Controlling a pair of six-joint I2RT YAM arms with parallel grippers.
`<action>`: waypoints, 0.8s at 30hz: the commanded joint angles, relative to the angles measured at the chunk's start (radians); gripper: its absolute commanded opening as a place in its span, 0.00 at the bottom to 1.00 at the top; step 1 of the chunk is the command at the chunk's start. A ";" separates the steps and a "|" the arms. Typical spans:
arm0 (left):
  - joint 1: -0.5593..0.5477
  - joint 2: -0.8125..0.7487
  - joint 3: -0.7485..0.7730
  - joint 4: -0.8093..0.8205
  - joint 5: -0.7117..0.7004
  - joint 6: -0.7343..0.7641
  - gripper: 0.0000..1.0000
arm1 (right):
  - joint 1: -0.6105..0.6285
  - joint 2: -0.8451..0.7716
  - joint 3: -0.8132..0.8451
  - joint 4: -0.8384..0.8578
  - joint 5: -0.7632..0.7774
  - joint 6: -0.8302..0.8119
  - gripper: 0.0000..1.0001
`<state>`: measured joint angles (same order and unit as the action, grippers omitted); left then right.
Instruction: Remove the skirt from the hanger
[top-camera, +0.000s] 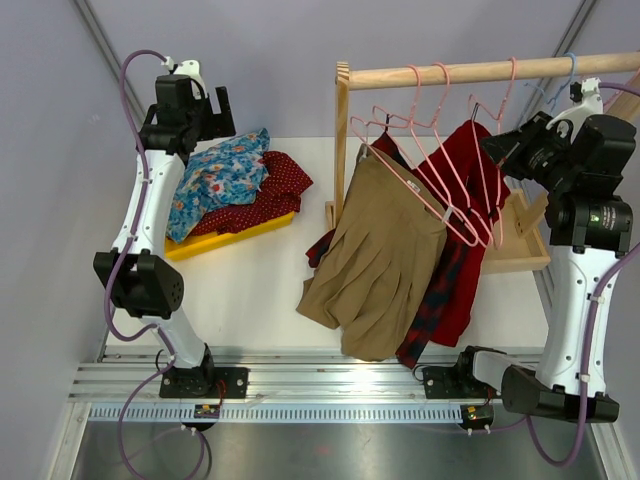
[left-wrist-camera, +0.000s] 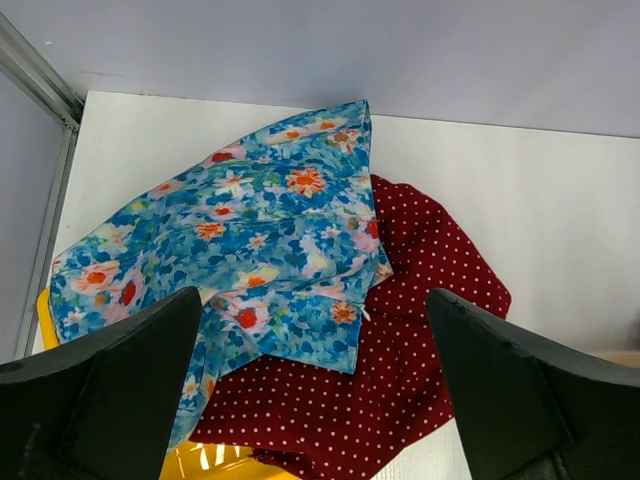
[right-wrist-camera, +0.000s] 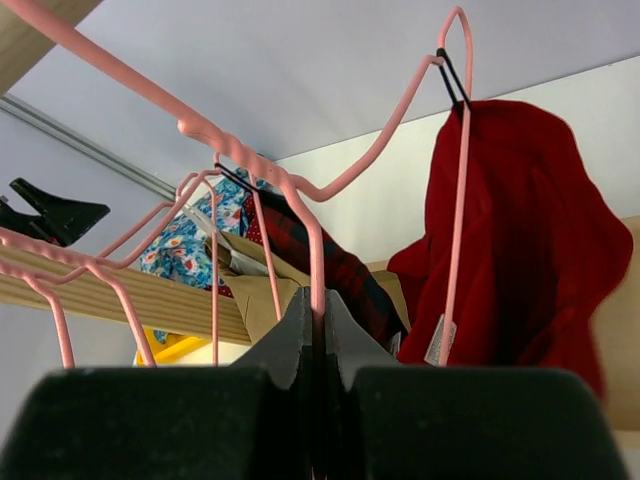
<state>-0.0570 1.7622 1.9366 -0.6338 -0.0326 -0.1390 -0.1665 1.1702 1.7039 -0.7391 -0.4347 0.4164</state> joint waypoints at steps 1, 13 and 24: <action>0.003 -0.064 -0.007 0.052 0.023 0.012 0.99 | -0.004 -0.001 0.095 0.004 0.016 -0.037 0.00; -0.027 -0.294 -0.071 0.206 0.234 -0.054 0.99 | -0.004 0.008 0.387 -0.118 0.112 -0.074 0.00; -0.696 -0.288 0.262 -0.089 -0.105 0.154 0.99 | -0.001 -0.217 0.186 -0.138 0.154 -0.067 0.00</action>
<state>-0.6468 1.5055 2.1754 -0.6411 -0.0143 -0.0437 -0.1665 1.0004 1.9003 -0.9604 -0.3019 0.3576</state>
